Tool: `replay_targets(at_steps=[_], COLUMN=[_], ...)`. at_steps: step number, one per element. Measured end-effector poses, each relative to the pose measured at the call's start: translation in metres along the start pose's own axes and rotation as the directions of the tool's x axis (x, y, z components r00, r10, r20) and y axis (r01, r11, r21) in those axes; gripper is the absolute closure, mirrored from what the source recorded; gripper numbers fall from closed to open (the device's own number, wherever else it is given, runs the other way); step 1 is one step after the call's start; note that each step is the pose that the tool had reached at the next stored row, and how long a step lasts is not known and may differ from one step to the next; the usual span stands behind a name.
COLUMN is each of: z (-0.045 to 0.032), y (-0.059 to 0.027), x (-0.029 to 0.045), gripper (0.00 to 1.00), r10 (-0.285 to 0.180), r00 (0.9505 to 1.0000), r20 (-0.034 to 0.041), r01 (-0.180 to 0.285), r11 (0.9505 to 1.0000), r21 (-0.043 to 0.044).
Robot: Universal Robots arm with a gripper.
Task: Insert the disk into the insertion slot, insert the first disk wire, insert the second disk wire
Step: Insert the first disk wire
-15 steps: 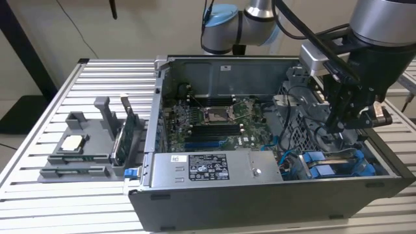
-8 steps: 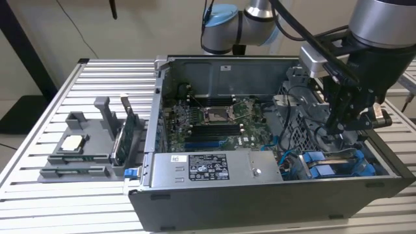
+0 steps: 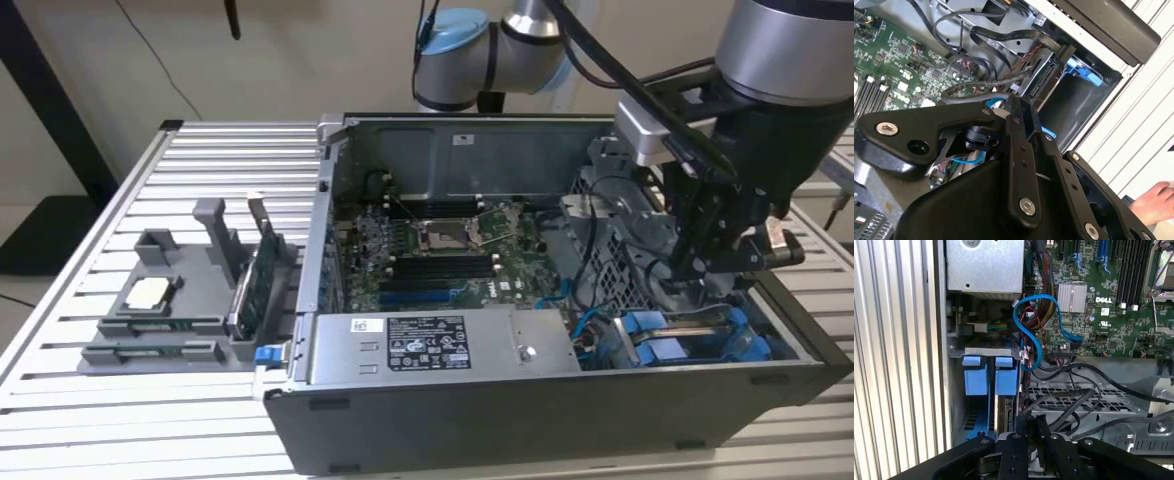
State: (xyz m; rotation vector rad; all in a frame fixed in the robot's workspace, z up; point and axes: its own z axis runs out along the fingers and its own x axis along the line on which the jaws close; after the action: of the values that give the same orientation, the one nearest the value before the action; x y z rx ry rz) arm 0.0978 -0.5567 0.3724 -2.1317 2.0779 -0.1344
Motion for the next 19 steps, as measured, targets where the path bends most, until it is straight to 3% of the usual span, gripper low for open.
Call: replay_targets(at_steps=[4,7,15,16,19], z=[0.0018,0.0034,0.0075,0.0086,0.0103], y=[-0.0007,-0.0039,-0.0186,-0.0221,-0.0273], x=[0.0012,0.0024,0.0047,0.0052,0.0064], gripper=[0.81,0.81,0.81,0.81,0.81], r10=[0.0,0.0,0.004,0.005,0.006], r00=[1.0,1.0,1.0,1.0,1.0], r20=[-0.002,-0.0024,-0.0014,-0.0013,-0.001], r01=[0.0,0.0,-0.004,-0.005,-0.006], r11=[1.0,0.9999,0.9962,0.9946,0.9914], r21=[-0.003,-0.0157,-0.0865,-0.104,-0.1305])
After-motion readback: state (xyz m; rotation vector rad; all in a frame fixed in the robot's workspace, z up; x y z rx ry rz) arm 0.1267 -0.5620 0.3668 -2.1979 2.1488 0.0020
